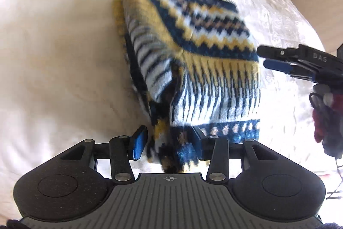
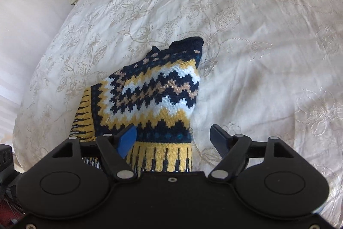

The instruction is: Fold small clothes

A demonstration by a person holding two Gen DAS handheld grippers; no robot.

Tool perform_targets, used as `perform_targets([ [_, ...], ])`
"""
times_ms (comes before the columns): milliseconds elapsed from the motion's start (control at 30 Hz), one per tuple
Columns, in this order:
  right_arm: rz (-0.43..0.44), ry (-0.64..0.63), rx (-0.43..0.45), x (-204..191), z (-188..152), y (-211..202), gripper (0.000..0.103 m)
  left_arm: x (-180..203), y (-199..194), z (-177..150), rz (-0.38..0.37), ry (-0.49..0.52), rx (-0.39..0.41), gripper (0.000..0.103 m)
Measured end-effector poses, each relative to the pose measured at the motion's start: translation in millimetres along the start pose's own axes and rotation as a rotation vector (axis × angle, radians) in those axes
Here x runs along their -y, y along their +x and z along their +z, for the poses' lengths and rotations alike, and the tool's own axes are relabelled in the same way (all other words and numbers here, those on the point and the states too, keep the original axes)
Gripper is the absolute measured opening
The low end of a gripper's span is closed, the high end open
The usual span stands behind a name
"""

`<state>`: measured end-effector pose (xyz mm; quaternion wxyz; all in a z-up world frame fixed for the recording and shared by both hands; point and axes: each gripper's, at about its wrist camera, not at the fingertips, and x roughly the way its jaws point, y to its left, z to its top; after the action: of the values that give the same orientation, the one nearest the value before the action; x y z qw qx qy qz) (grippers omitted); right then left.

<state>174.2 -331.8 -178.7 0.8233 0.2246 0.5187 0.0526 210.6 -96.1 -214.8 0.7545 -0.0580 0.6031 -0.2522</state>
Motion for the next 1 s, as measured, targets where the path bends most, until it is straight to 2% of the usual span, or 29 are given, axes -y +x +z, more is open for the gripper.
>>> perform_targets([
  [67, -0.001, -0.004, 0.023, 4.2, -2.8, -7.3, 0.083, 8.8, -20.9, -8.8, 0.02, 0.054, 0.052, 0.043],
  [167, 0.005, -0.007, 0.046, 12.1, -8.7, -17.4, 0.084, 29.7, -44.4, -4.3, 0.013, 0.131, 0.132, 0.043],
  [267, 0.004, -0.013, 0.054, 18.5, -11.9, -20.8, 0.087, 56.4, -43.6, 4.0, 0.013, 0.198, 0.207, 0.043],
  [333, 0.007, -0.019, 0.054, 21.7, -12.6, -20.9, 0.09, 64.8, -36.4, 11.0, 0.034, 0.213, 0.244, 0.048],
  [433, 0.001, -0.041, 0.05, 22.6, -11.9, -19.2, 0.091, 59.2, -19.0, 25.1, 0.082, 0.155, 0.284, 0.049],
  [500, -0.004, -0.063, 0.044, 21.8, -9.9, -17.6, 0.094, 42.9, -15.8, 29.3, 0.14, 0.076, 0.29, 0.049],
  [567, -0.006, -0.083, 0.04, 21.2, -6.9, -15.5, 0.095, 24.2, 2.3, 35.2, 0.208, -0.002, 0.28, 0.049],
  [633, -0.007, -0.095, 0.029, 19.9, -2.2, -11.2, 0.102, 5.2, 13.3, 36.1, 0.243, -0.065, 0.23, 0.049],
  [700, -0.008, -0.111, 0.022, 18.3, 3.9, -5.5, 0.102, -5.8, 18.3, 35.6, 0.229, -0.097, 0.221, 0.049],
  [900, -0.017, -0.164, -0.021, 14.2, 25.8, 26.3, 0.102, -6.9, 18.6, 36.6, 0.232, -0.093, 0.223, 0.05],
  [1000, -0.087, -0.205, -0.088, 13.7, 33.0, 55.7, 0.102, -8.0, 19.1, 35.2, 0.227, -0.107, 0.225, 0.05],
])
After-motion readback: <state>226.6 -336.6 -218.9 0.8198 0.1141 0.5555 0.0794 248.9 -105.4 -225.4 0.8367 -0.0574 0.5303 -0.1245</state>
